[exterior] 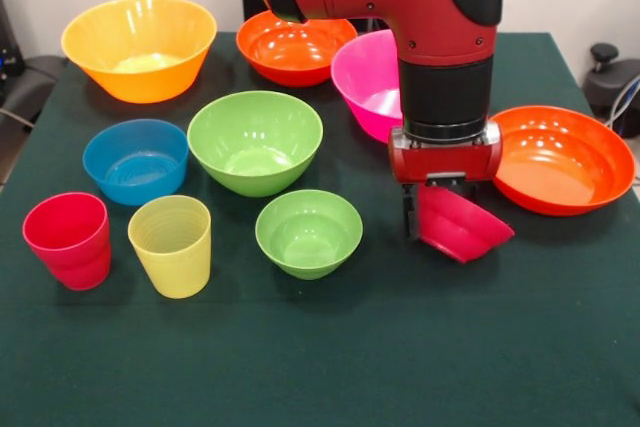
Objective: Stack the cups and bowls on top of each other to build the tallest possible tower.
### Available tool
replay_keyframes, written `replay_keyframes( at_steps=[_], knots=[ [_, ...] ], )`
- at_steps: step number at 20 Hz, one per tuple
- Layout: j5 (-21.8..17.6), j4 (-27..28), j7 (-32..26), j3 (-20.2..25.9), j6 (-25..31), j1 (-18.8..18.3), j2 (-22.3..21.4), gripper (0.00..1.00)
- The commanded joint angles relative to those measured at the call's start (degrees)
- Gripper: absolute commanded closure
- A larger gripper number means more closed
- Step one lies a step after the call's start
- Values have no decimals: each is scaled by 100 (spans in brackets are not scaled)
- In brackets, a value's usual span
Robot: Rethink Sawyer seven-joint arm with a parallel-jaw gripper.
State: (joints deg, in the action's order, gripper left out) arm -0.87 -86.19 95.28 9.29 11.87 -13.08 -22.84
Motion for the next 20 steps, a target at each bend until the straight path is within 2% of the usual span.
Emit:
replay_keyframes(
  at_steps=[1, 9, 13, 15, 20],
  knots=[
    [-142, 243, 375, 153, 472, 53, -45, 0],
    [-92, 456, 302, 49, 936, 137, -164, 0],
    [-105, 536, 321, 12, 979, 171, -148, 0],
    [-147, 542, 324, -29, 903, 176, -111, 0],
    [-308, 520, 363, -10, 201, 70, 293, 0]
  ],
)
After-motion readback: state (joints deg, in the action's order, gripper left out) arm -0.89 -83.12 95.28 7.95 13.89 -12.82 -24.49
